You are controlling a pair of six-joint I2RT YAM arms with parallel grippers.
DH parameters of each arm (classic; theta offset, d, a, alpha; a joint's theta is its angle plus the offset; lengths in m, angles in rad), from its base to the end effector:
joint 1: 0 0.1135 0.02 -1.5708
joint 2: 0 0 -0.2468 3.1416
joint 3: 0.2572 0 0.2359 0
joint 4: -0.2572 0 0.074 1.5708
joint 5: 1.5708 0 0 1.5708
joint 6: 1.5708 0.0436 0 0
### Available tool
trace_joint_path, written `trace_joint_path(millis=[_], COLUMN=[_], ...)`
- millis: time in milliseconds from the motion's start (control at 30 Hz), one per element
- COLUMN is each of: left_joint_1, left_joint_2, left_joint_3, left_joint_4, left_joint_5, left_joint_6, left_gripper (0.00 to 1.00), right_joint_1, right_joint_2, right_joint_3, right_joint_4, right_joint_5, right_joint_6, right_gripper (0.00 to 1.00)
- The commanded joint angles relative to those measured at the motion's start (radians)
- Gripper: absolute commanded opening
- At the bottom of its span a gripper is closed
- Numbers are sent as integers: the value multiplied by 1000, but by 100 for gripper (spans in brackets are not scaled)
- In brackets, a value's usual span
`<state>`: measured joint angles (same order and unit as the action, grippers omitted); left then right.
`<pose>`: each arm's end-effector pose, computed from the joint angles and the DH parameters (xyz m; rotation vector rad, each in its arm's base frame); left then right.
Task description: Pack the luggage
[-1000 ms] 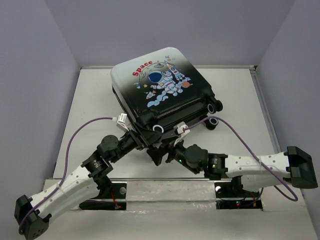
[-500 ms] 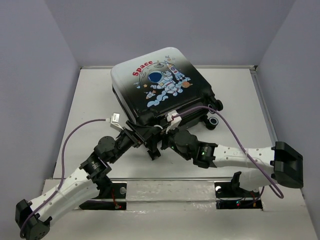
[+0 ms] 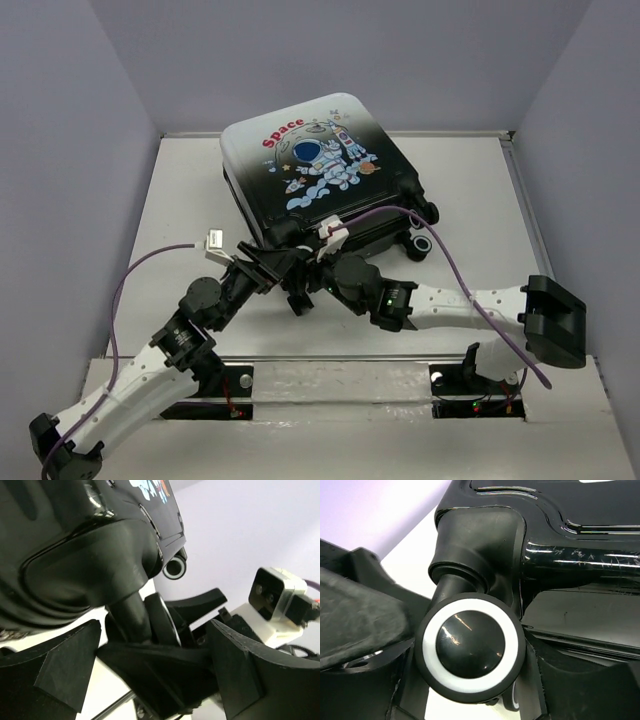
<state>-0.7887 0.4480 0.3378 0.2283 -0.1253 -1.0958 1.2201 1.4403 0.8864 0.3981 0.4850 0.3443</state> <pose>0.1077 -0.1007 0.2688 -0.3614 1.5860 -1.4176 0.1306 0.2979 0.2718 -0.4015 1.7192 0.7380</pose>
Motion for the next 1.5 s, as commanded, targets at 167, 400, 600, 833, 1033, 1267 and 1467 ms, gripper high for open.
trace_joint_path(millis=[167, 400, 600, 833, 1033, 1267, 1467], left_joint_1=[-34, -43, -52, -52, -53, -55, -55], left_joint_2=[-281, -278, -79, 23, 168, 238, 311], left_joint_3=[26, -132, -143, -97, -25, 26, 70], left_joint_4=[-524, -425, -264, -137, -57, 11, 16], left_joint_5=[-143, -106, -170, -251, -290, -353, -450], left_joint_6=[132, 103, 211, 298, 370, 418, 441], left_gripper=[85, 49, 46, 58, 58, 54, 22], right_joint_1=[-25, -34, -45, -45, -45, -45, -45], right_joint_2=[-18, -61, -87, -69, -55, -38, -34], right_joint_3=[68, 80, 63, 71, 69, 51, 13], right_joint_4=[117, 55, 24, 22, 28, 56, 114], right_joint_5=[132, 156, 116, 78, 52, -2, -71], right_joint_6=[-27, -77, -79, -70, -51, -37, -18], right_gripper=[7, 7, 7, 7, 7, 7, 7])
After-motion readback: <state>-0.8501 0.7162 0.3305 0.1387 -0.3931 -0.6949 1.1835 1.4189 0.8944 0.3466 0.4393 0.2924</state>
